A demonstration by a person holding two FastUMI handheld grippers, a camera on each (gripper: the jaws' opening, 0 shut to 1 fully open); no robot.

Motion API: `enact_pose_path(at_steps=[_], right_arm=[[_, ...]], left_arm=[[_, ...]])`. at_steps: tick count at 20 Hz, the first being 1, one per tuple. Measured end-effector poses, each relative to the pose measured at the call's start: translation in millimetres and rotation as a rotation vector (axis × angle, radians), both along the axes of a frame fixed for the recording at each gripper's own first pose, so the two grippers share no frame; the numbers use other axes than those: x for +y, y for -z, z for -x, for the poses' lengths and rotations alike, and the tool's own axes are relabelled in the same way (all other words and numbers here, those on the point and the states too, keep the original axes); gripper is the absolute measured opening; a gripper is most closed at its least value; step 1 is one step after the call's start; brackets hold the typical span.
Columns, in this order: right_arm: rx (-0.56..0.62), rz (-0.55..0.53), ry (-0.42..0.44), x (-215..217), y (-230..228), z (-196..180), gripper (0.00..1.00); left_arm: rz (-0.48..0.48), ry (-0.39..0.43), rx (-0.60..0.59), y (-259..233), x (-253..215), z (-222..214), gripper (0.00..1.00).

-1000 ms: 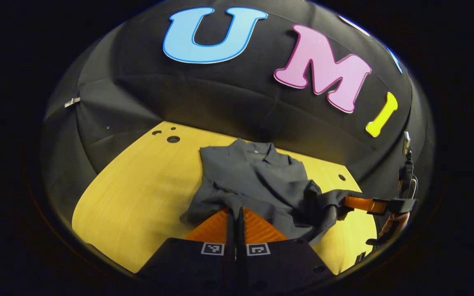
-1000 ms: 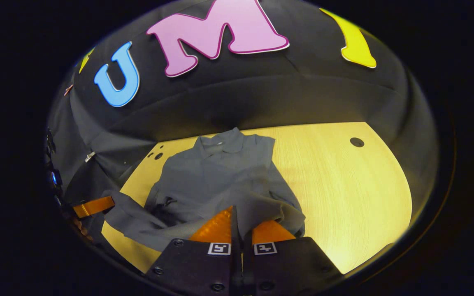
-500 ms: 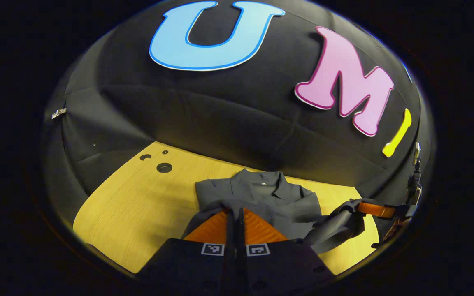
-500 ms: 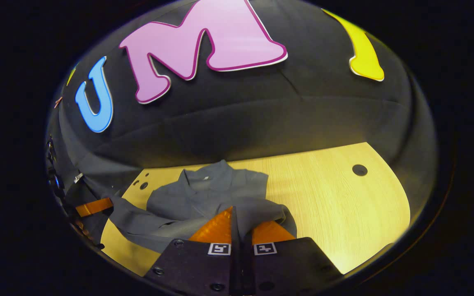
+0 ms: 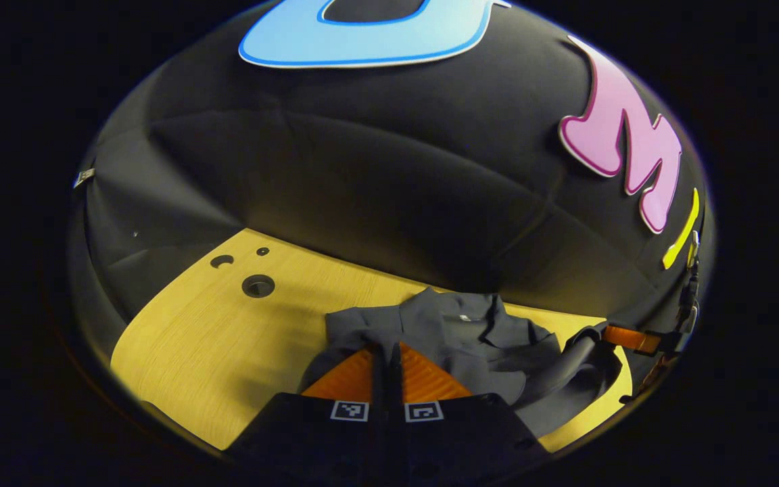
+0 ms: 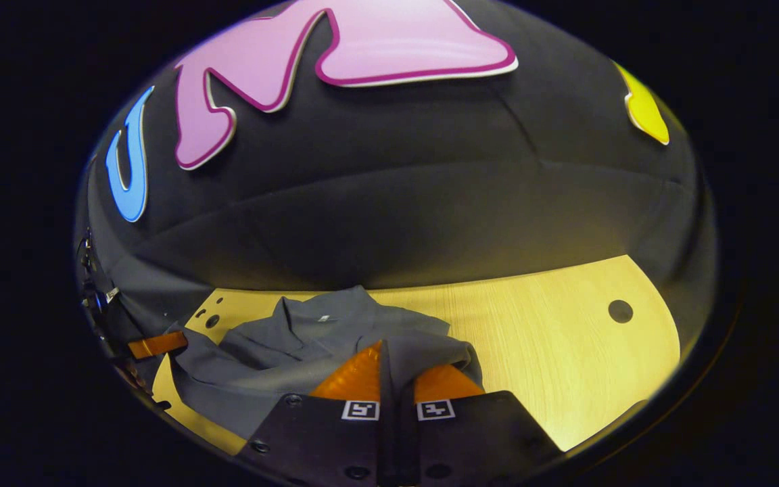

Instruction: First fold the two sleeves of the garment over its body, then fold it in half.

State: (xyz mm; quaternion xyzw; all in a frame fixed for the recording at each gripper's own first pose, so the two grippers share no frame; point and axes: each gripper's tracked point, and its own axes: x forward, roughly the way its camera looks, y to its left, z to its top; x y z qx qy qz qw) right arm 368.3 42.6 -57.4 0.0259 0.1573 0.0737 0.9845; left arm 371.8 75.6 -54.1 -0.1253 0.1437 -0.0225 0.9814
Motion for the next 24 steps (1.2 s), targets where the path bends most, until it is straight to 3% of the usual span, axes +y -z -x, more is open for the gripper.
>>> enact_pose_path(at_steps=[1,3,5,6,7,8,9,10,11,12,14,16,24], right_arm=[[0.005,-0.002,0.009,-1,5,-7,0.05],[0.03,-0.007,0.028,-2,17,-14,0.06],[0.067,-0.006,0.027,-1,28,-13,0.14],[0.08,0.002,0.029,-3,34,-12,0.1],[0.081,0.017,0.036,-5,34,-10,0.32],[0.076,0.016,0.025,-2,31,-8,0.36],[0.071,0.023,0.024,-2,28,-3,0.58],[0.064,0.03,0.021,1,23,3,0.81],[0.053,0.035,0.019,2,19,5,0.65],[0.043,0.039,0.016,1,13,14,0.7],[0.019,0.051,0.021,-2,1,30,0.98],[-0.011,0.066,0.034,-6,-9,48,0.99],[-0.105,0.06,0.091,-14,-47,154,0.98]], left_arm=[[-0.005,-0.001,0.008,4,1,-6,0.09],[-0.042,-0.028,0.02,12,9,-15,0.07],[-0.087,-0.055,0.037,17,17,-16,0.17],[-0.09,-0.061,0.039,16,18,-13,0.19],[-0.077,-0.059,0.038,12,17,-11,0.3],[-0.056,-0.056,0.032,7,14,-6,0.28],[-0.033,-0.052,0.025,2,14,-1,0.45],[-0.013,-0.054,0.021,-4,15,6,0.52],[0.001,-0.063,0.019,-6,18,12,0.59],[0.009,-0.074,0.019,-10,21,22,0.58],[0.001,-0.089,-0.008,-22,27,42,0.8],[-0.031,-0.095,-0.047,-35,32,67,0.95],[-0.107,-0.081,-0.185,-81,24,198,0.96]])
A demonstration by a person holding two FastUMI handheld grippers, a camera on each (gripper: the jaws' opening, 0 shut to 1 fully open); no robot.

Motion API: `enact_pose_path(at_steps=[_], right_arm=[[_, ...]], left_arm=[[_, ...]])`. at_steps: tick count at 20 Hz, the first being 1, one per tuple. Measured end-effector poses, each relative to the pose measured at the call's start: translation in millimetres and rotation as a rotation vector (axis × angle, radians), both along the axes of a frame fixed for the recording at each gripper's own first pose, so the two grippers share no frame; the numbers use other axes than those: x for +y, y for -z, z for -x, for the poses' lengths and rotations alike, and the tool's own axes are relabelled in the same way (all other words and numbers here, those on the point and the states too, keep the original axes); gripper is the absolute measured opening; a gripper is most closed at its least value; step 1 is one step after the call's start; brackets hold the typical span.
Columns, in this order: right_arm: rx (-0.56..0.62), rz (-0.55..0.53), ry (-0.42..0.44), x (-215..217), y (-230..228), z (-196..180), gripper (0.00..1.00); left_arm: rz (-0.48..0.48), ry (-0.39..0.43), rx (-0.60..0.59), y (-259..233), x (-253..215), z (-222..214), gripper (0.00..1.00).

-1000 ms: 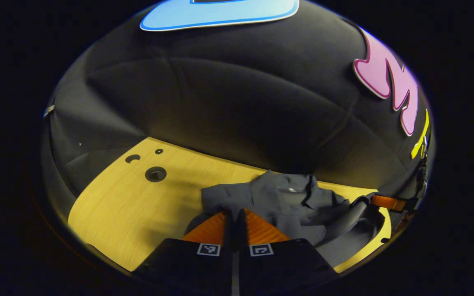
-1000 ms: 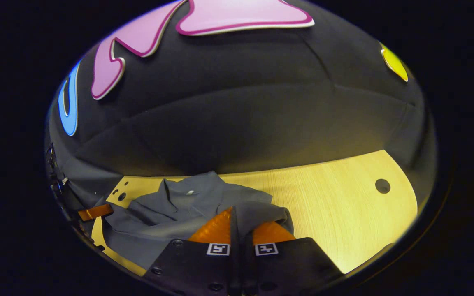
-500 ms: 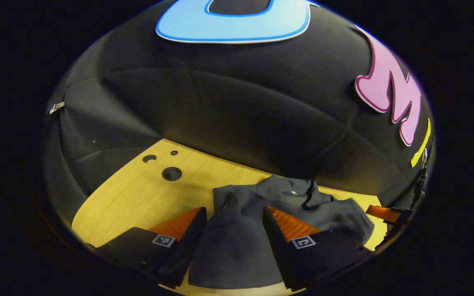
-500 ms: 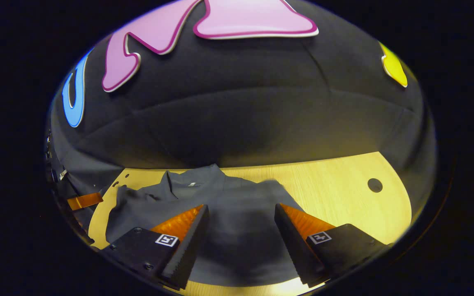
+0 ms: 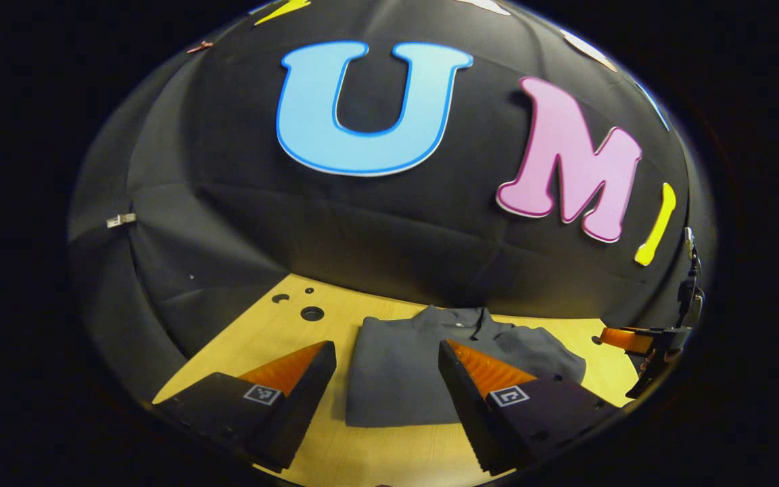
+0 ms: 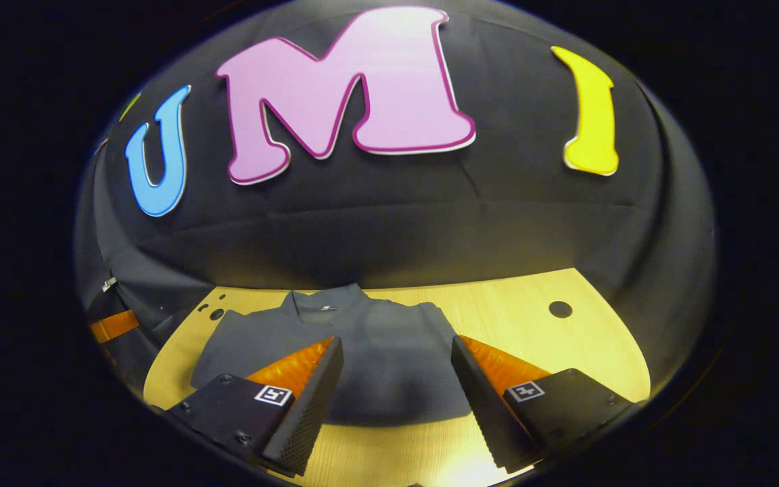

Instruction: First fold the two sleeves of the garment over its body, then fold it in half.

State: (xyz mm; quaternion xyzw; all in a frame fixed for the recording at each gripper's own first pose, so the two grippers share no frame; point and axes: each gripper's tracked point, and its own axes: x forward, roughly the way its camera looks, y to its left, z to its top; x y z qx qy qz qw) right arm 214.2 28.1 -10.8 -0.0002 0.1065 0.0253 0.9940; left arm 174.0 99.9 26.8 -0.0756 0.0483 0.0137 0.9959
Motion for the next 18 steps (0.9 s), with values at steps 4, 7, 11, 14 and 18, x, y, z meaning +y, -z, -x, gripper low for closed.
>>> enact_pose_path(at_steps=[4,7,11,14,18], right_arm=[[-0.012,-0.027,-0.011,12,-9,63,0.99],[-0.028,-0.003,-0.041,26,-9,102,0.99],[-0.007,-0.001,-0.079,47,3,141,0.99],[0.014,-0.006,-0.105,64,20,176,0.99],[0.05,-0.024,-0.154,84,48,223,0.98]], left_arm=[[0.064,-0.031,-0.039,0,-11,66,0.96],[0.094,-0.026,-0.05,9,-16,109,0.96],[0.042,-0.036,-0.06,32,-9,162,0.96],[0.016,-0.031,-0.052,51,-12,194,0.96],[0.02,0.015,-0.033,68,-27,218,0.96]])
